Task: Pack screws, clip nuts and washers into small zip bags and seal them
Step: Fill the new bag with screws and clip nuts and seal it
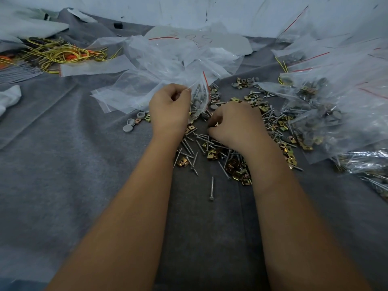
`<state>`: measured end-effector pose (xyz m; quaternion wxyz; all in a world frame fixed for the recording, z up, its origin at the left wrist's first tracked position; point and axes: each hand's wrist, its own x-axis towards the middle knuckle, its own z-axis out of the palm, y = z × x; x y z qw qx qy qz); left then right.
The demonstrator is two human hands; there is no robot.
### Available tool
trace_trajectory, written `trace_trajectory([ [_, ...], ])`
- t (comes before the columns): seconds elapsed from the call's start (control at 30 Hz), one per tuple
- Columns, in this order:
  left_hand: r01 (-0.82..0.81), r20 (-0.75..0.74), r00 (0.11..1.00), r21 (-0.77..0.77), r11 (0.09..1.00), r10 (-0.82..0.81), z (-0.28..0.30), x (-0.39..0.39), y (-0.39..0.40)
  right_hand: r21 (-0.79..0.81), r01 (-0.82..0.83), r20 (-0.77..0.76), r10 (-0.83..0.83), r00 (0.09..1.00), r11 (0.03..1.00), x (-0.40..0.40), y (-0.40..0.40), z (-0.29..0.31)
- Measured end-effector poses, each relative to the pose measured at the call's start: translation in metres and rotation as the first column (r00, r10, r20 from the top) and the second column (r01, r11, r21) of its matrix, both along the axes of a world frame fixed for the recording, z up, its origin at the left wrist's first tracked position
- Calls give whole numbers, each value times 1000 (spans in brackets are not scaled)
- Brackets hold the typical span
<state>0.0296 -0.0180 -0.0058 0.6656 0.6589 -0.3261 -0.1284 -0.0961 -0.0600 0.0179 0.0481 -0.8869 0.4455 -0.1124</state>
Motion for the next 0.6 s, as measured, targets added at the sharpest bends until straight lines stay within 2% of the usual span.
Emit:
trace_trajectory([
  [0.1,1,2,1000,-3,1000,-1,0,0,1,-9,-21,21,21,1000,1000,1,2,0],
  [0.23,2,3,1000,-3,1000,-2,0,0,1,48,-51,193,41,980,998,0,1,-1],
  [0.4,-1,-3,1000,9,1000,1,0,0,1,156,-41,439,-32,898,987,0,-5,-3],
  [0.6,7,-2,1000,7,1000,-7,1,-1,3,183,-38,587,-78,806,982,0,-8,-3],
])
